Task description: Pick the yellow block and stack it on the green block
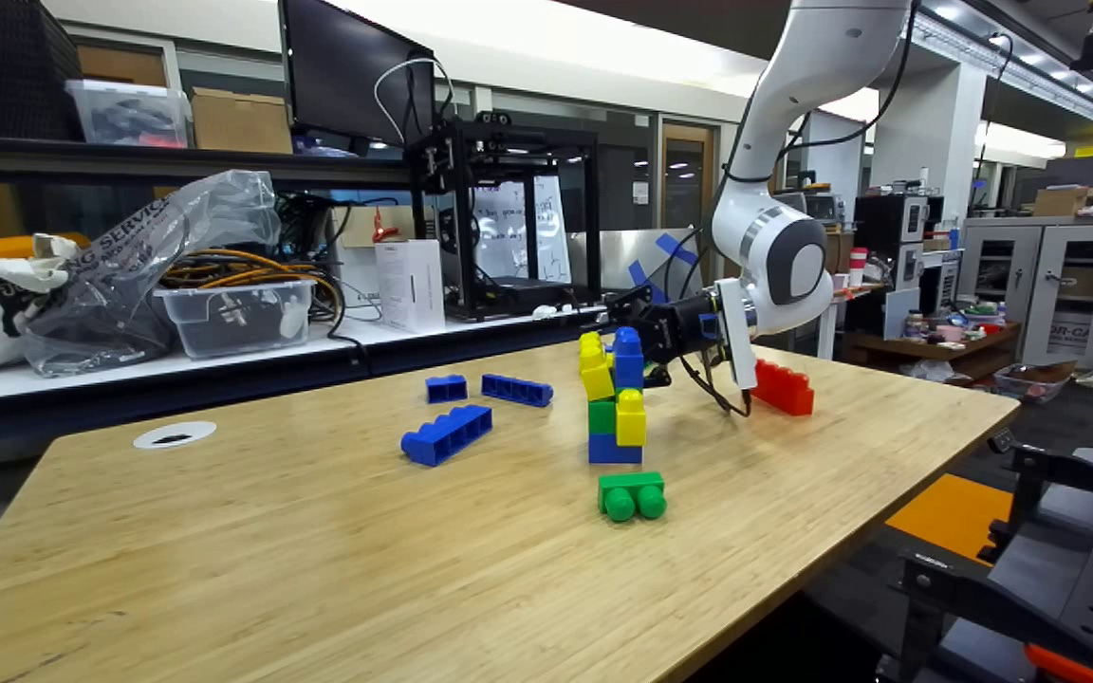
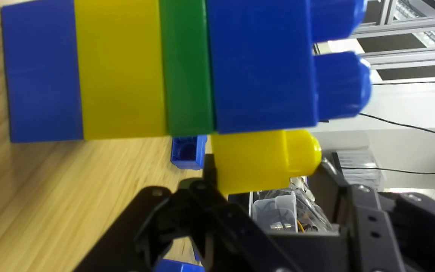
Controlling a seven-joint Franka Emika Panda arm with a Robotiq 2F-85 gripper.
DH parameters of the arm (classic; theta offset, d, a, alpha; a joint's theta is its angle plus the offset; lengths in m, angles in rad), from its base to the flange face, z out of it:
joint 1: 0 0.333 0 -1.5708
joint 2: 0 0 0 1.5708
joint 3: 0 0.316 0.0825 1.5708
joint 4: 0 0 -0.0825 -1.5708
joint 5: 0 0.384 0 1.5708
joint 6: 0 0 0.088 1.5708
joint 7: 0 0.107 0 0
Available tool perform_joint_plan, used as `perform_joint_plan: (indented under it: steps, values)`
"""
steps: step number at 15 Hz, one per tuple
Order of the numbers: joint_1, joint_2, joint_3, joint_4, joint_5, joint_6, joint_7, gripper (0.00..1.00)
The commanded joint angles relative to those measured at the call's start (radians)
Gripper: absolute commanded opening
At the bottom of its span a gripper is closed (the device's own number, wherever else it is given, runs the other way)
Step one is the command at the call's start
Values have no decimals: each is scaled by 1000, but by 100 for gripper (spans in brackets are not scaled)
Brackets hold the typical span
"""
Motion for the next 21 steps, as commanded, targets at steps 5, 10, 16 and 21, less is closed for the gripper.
perform_joint_plan:
  steps: [5,10,16,21]
  values:
    - [11,2,-12,2,4,-7,1,63]
    - [12,2,-11,2,4,-7,1,63]
    - [9,4,-11,-1,11,-10,-3,38]
    - [-1,15,-10,-5,22,-19,-28,38]
